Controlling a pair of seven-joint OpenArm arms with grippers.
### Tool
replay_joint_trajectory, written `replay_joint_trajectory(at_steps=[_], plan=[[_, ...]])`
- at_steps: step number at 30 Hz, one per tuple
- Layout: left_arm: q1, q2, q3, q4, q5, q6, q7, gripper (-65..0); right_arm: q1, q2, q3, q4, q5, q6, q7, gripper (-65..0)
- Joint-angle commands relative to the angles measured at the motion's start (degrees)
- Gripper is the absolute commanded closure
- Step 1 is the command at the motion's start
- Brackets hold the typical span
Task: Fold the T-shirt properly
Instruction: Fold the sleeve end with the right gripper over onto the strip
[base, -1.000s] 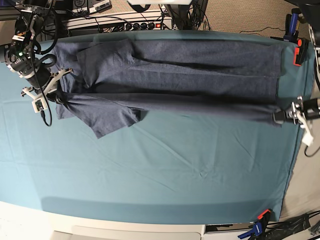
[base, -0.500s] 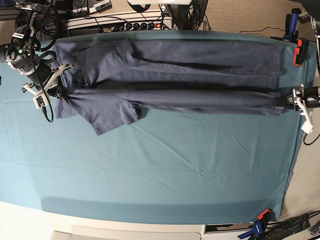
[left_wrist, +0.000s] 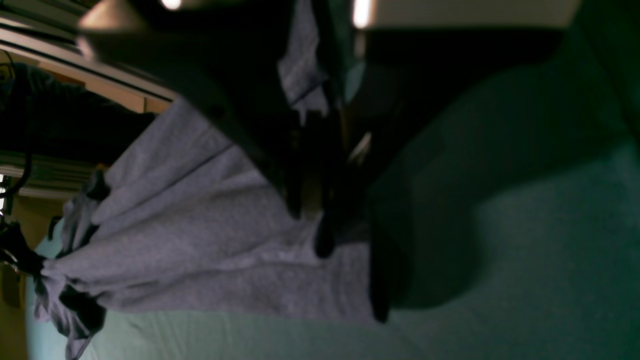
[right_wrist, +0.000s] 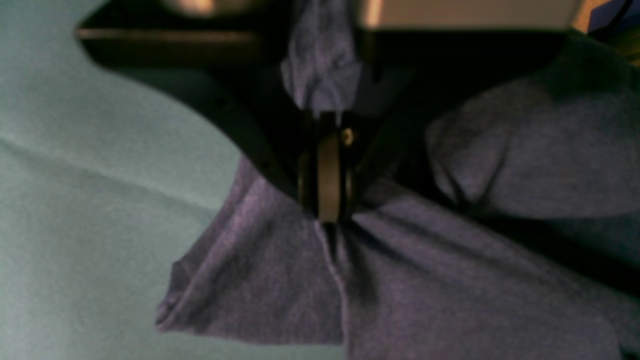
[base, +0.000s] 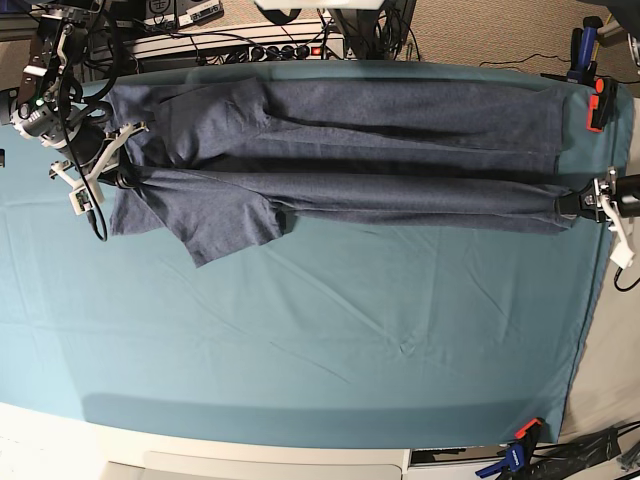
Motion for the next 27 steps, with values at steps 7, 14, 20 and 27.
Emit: replay_joint_trajectory(at_steps=[7,14,20,27], plan=[[1.16,-2.08,-0.39,0.63,-0.75,-0.28,-0.46,0.0,0.46,1.11,0.81,0.96,0.48,-1.16,-0.98,0.0],[1.92,-2.10,-0.39,0.63,-0.75,-0.28,-0.94,-24.6,0.44,1.11,0.81,0.98,0.52,-2.19,-6.51,-25.7],[1.73,-2.43,-0.72,0.63,-0.75,-0.28,-1.05,-24.6,0.79,1.09,0.81,1.03,5.84,-2.16,-3.17,-25.7],[1.73,-5.51,-9.64,0.63,-0.75,-0.28,-1.05,-24.5,2.78,0.79,0.81,1.38,6.75,-2.05,-3.45,-29.6]])
